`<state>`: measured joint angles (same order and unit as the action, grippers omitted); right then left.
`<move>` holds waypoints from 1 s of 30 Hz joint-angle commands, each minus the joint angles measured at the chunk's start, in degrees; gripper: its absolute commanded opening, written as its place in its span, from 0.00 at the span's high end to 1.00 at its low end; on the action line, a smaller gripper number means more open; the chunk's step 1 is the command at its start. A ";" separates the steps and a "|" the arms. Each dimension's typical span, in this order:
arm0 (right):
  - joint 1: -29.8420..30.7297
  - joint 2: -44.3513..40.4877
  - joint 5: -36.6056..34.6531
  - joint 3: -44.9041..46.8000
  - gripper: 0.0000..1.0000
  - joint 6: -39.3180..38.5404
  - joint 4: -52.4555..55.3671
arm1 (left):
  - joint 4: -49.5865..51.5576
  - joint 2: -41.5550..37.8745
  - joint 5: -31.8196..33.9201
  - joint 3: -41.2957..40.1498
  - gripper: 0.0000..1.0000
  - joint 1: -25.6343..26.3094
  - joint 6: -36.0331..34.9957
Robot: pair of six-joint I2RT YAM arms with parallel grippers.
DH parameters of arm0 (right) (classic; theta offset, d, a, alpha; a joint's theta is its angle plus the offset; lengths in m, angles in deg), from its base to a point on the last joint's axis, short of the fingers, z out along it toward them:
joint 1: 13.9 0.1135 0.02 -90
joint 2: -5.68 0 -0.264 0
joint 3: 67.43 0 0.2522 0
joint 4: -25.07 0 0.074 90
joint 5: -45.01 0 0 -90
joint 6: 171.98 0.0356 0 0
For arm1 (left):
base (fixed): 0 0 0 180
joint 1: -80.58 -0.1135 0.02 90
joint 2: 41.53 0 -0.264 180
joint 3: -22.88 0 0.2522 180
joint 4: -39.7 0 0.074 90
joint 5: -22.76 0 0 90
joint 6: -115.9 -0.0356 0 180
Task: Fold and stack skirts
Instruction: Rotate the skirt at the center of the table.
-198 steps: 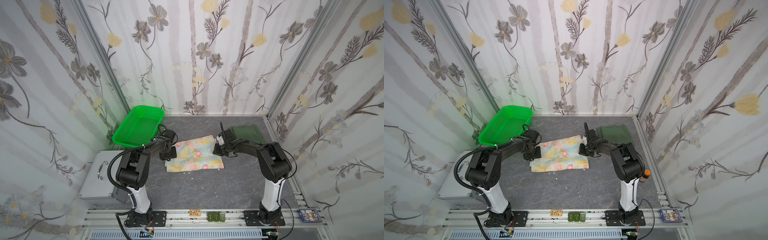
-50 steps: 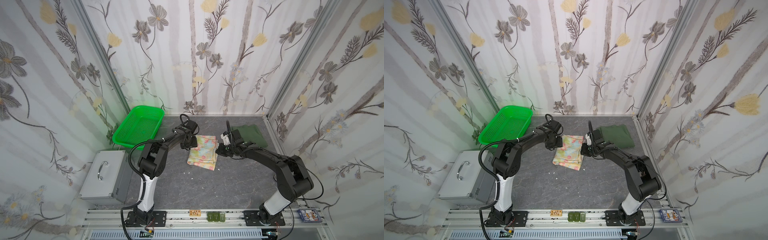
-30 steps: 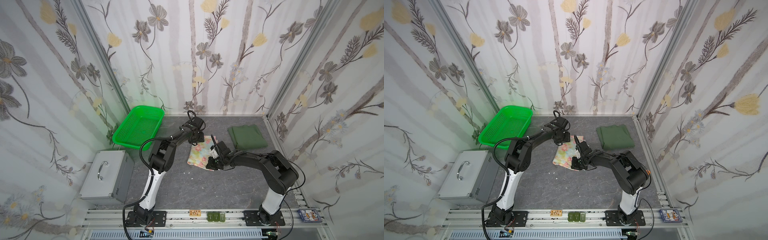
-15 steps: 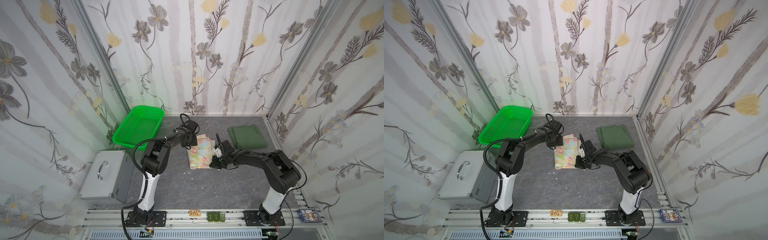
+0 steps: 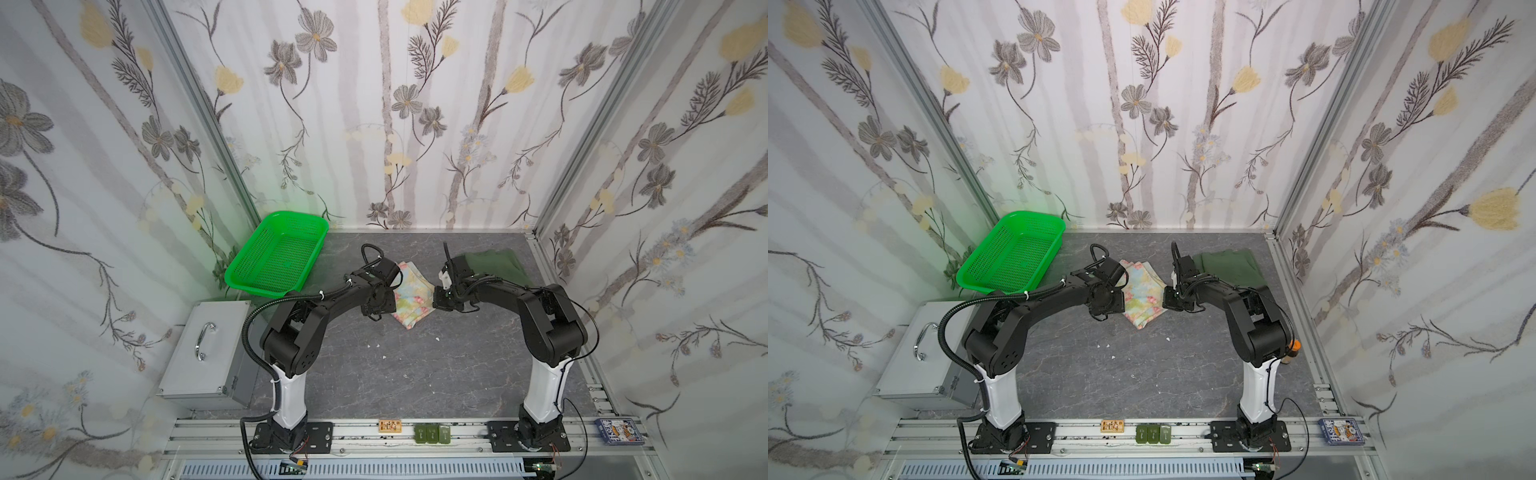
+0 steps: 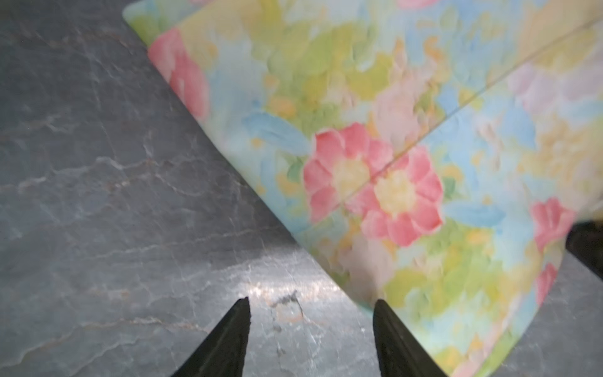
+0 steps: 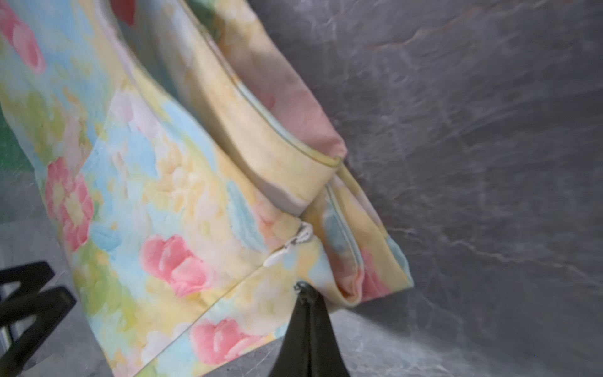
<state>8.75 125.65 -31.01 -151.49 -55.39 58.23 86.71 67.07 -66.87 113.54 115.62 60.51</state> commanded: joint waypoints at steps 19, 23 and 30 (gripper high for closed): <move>7.65 -4.75 7.09 1.31 0.95 6.07 -7.20 | -2.59 20.34 -1.76 24.61 0.38 -7.39 -5.80; 7.08 -0.97 7.38 0.41 0.95 5.36 -7.35 | -3.85 18.51 -1.00 18.81 0.38 -8.53 -5.43; 4.40 1.59 6.28 1.21 0.95 3.35 -6.57 | -6.33 10.89 -1.93 6.59 0.38 -8.77 -2.87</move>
<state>13.96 126.67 -24.35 -150.55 -50.72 53.16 78.47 79.79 -68.32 123.42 106.92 55.68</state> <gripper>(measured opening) 0.053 0.617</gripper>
